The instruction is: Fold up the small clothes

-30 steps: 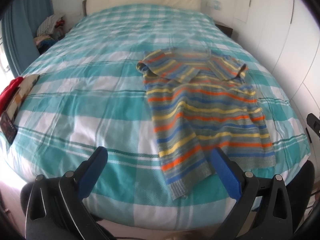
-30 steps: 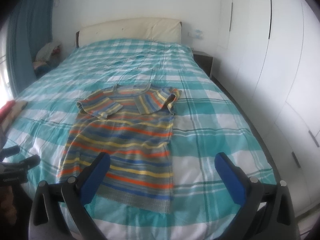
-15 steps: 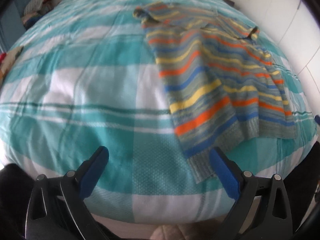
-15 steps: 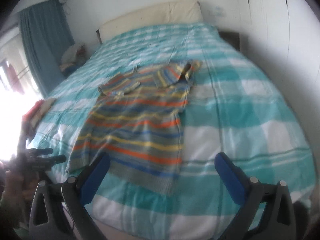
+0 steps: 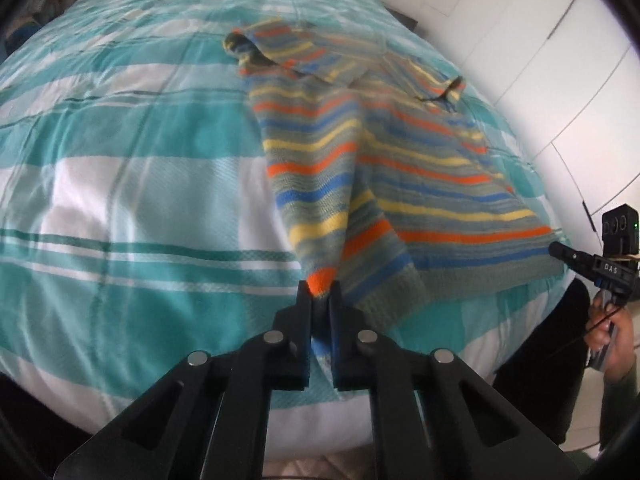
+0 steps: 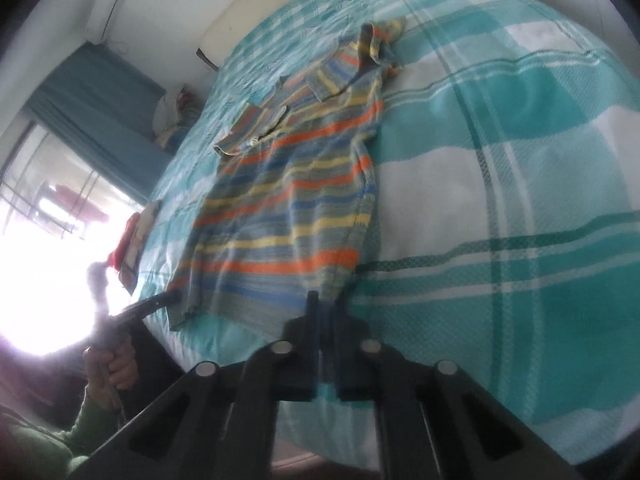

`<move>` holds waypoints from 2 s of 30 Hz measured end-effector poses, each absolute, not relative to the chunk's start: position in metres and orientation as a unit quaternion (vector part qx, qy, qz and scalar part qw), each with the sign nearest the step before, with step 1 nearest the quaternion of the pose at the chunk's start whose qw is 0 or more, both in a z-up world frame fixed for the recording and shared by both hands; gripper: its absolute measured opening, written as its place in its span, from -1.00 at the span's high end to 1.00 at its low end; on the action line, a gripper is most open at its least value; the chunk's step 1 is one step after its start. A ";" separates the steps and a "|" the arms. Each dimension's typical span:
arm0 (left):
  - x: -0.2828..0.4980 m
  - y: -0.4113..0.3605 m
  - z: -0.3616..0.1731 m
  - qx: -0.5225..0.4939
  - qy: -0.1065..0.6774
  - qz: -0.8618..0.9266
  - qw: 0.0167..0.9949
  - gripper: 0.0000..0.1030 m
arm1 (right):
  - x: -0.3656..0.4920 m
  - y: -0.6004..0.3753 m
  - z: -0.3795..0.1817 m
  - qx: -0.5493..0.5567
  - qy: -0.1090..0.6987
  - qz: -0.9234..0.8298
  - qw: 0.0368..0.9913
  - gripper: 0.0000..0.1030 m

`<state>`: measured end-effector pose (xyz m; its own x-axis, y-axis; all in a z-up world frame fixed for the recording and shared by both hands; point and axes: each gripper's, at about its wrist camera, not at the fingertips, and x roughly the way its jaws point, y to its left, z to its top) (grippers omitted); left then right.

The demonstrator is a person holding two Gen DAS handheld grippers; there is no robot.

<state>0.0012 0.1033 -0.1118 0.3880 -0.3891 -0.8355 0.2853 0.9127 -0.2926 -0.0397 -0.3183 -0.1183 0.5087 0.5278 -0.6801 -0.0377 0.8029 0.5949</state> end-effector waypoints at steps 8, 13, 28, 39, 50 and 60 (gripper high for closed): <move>0.012 0.108 -0.131 0.018 0.534 -0.194 0.823 0.73 | -0.042 -0.331 -0.135 0.235 0.502 0.126 0.823 0.90; 0.007 0.123 -0.141 -0.040 0.531 -0.208 0.820 -0.36 | -0.042 -0.344 -0.158 0.287 0.499 0.120 0.809 0.74; -0.004 0.131 -0.134 -0.017 0.548 -0.182 0.816 0.95 | -0.055 -0.326 -0.118 0.189 0.536 0.110 0.815 0.90; 0.001 0.124 -0.155 -0.006 0.545 -0.150 0.825 0.82 | -0.061 -0.341 -0.161 0.198 0.558 0.080 0.802 0.91; -0.014 0.139 -0.075 0.037 0.448 -0.070 0.890 -0.46 | -0.034 -0.339 -0.074 -0.102 0.528 -0.018 0.843 0.13; 0.033 0.034 -0.145 0.062 0.384 -0.148 0.909 -0.72 | 0.188 -0.253 -0.052 -0.143 0.457 0.174 0.861 0.01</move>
